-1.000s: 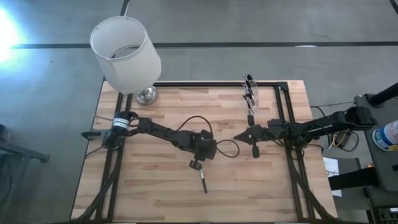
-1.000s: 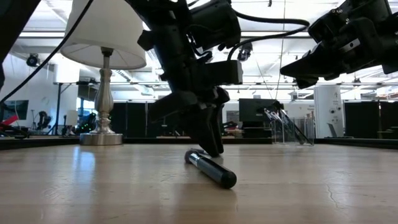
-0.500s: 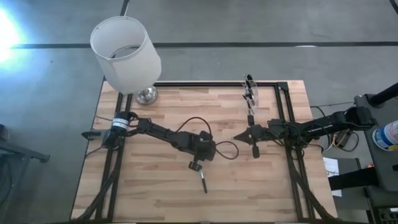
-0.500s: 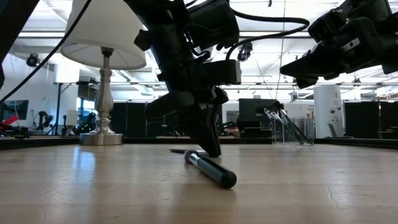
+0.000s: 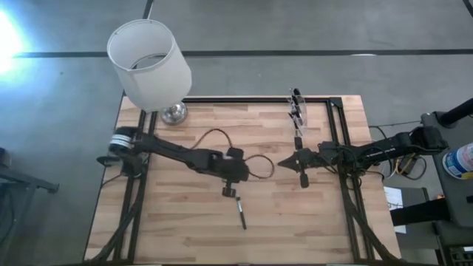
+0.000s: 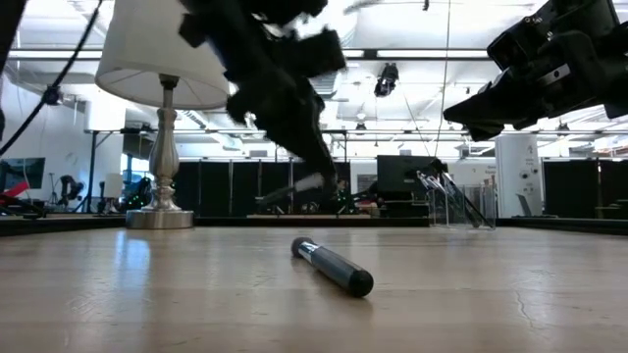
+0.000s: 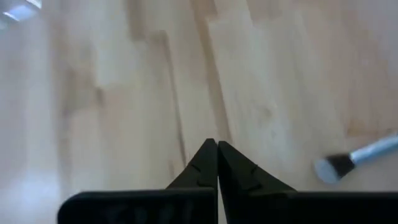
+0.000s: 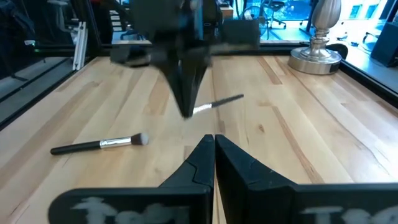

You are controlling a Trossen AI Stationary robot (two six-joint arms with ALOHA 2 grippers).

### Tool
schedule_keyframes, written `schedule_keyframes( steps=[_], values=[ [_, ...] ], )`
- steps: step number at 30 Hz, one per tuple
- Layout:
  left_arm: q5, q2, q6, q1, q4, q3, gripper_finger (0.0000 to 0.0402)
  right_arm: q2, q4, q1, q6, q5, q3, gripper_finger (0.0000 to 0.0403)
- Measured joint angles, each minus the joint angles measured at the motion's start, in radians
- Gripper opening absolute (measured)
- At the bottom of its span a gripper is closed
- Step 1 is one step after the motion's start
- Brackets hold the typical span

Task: Put items in baskets/containers
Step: Put the foundation brush into the transparent organizer

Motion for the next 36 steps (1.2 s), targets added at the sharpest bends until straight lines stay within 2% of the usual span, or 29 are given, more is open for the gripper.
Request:
schedule_keyframes(
  steps=[3, 8, 13, 17, 19, 24, 27, 32, 36],
  values=[
    [-0.009, -0.125, -0.047, 0.002, 0.196, -0.142, 0.0, 0.0, 0.0, 0.0, -0.003, 0.0, 0.0, 0.0009],
    [-0.041, -0.336, -0.133, 0.001, 0.619, -0.44, 0.0, 0.001, 0.028, 0.0, -0.037, 0.001, -0.001, 0.0009],
    [-0.082, -0.49, -0.191, 0.002, 1.091, -0.705, 0.0, 0.051, 0.206, 0.0, -0.089, 0.001, -0.001, 0.0009],
    [-0.156, -0.567, -0.207, 0.008, 1.311, -0.844, 0.0, 0.165, 0.355, 0.0, -0.094, 0.004, 0.026, 0.0009],
    [-0.161, -0.595, -0.211, 0.013, 1.37, -0.879, 0.0, 0.237, 0.39, 0.0, -0.096, 0.031, 0.066, 0.0011],
    [-0.158, -0.6, -0.227, 0.012, 1.386, -0.894, 0.0, 0.418, 0.389, -0.002, -0.121, 0.054, 0.196, 0.0038],
    [-0.111, -0.541, -0.235, 0.013, 1.425, -0.872, 0.0, 0.498, 0.39, -0.002, -0.121, 0.054, 0.265, 0.0064],
    [-0.028, -0.393, -0.234, 0.023, 1.63, -0.839, 0.0, 0.585, 0.402, -0.002, -0.124, 0.053, 0.36, 0.0114],
    [0.01, -0.326, -0.281, 0.038, 1.636, -0.799, 0.0, 0.631, 0.409, -0.003, -0.139, 0.053, 0.415, 0.0155]
  ],
)
